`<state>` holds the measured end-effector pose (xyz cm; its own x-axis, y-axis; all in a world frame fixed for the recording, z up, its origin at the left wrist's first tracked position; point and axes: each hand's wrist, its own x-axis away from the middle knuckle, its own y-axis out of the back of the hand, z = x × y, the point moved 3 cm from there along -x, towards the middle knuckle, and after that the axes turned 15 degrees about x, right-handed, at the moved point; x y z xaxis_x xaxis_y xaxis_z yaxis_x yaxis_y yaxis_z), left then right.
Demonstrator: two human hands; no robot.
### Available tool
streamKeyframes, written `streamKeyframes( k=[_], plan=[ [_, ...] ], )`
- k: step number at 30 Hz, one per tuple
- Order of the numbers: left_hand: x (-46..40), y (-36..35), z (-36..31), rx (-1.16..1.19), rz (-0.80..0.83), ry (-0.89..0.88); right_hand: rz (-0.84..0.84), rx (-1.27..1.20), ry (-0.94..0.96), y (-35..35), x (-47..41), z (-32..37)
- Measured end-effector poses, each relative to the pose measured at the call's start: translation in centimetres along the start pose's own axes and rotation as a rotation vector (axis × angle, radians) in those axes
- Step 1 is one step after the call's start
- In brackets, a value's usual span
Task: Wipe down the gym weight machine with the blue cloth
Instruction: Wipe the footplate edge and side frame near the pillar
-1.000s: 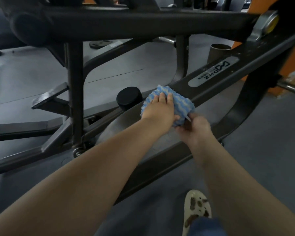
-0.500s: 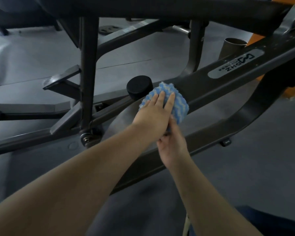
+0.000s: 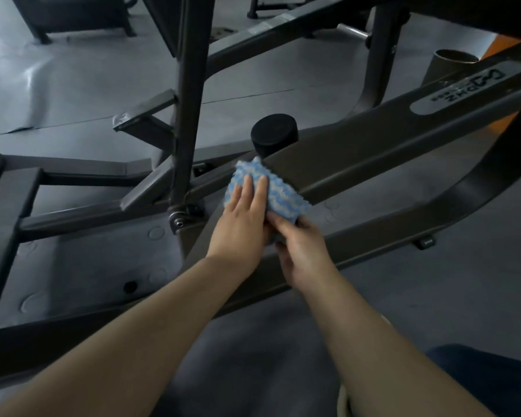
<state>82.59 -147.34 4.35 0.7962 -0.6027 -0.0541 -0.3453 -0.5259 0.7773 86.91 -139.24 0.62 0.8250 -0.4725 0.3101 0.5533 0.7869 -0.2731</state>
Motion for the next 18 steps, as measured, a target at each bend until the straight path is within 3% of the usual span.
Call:
streamKeyframes(
  k=[7,13,18],
  plan=[
    [-5.1,-0.6,-6.6,-0.232,0.038,-0.163,0.112,-0.362,0.06,3.3,-1.9,4.0],
    [-8.5,-2.0,-10.7,-0.361,0.031,-0.279,0.074,-0.317,0.11,7.7,-3.4,7.5],
    [-11.1,-4.2,-15.0,-0.46,-0.105,-0.36,0.08,-0.262,0.123,12.3,-5.0,11.0]
  ],
)
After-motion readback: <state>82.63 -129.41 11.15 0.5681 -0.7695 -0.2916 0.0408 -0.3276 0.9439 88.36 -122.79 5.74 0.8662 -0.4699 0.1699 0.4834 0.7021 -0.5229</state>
